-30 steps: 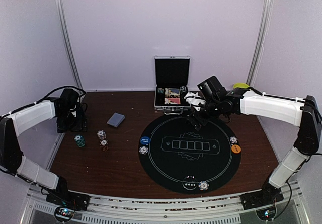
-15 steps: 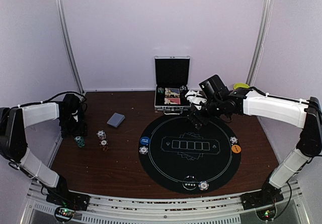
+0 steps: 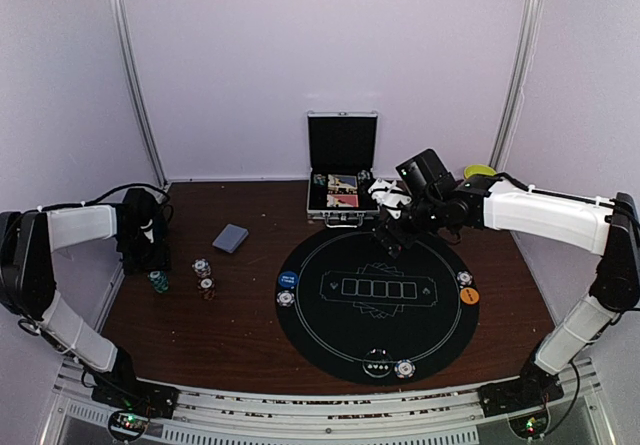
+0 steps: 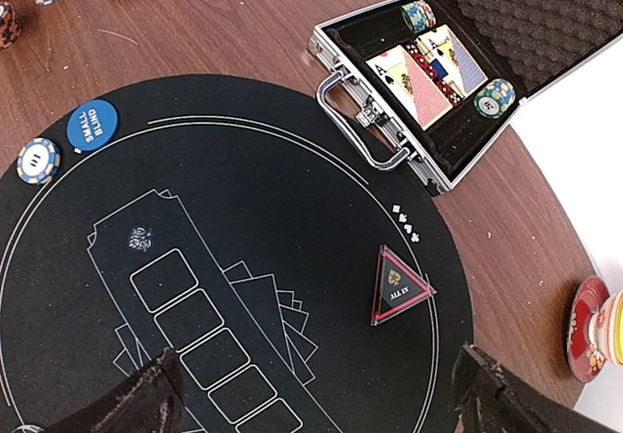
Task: Distribute texas hold em gaming equipment
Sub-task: Pick up the pile of poker chips from the pile of poker chips, then place the poker chips pile at the small blind area.
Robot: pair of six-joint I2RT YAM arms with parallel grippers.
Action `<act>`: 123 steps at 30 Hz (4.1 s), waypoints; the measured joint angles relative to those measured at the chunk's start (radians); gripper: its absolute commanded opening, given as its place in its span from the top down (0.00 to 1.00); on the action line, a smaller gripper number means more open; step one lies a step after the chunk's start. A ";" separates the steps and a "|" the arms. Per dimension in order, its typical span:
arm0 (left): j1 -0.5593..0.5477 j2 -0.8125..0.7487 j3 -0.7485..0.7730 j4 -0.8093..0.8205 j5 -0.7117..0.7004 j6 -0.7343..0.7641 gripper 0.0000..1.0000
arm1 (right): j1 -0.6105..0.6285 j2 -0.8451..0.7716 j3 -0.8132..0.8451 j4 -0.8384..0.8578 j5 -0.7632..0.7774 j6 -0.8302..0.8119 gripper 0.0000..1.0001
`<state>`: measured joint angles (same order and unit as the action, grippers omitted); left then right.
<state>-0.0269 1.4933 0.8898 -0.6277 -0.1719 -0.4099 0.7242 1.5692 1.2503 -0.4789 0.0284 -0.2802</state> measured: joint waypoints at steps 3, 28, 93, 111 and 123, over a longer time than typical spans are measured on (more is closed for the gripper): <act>0.002 0.004 0.000 0.002 0.000 0.001 0.28 | 0.000 0.000 0.000 0.002 0.002 0.000 0.02; 0.008 0.013 -0.022 0.026 0.039 0.016 0.52 | 0.000 -0.009 -0.013 0.007 0.029 0.000 0.02; -0.972 0.309 0.280 0.010 -0.085 -0.290 0.72 | -0.037 -0.042 -0.026 0.048 0.104 0.000 0.00; -1.030 0.375 0.280 0.052 -0.075 -0.330 0.72 | -0.038 -0.045 -0.027 0.051 0.109 0.000 0.00; -1.035 0.402 0.300 0.050 -0.083 -0.336 0.69 | -0.038 -0.045 -0.027 0.056 0.109 0.000 0.00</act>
<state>-1.0622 1.8950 1.1900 -0.5774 -0.2546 -0.7464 0.6865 1.5242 1.2232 -0.4232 0.1375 -0.2802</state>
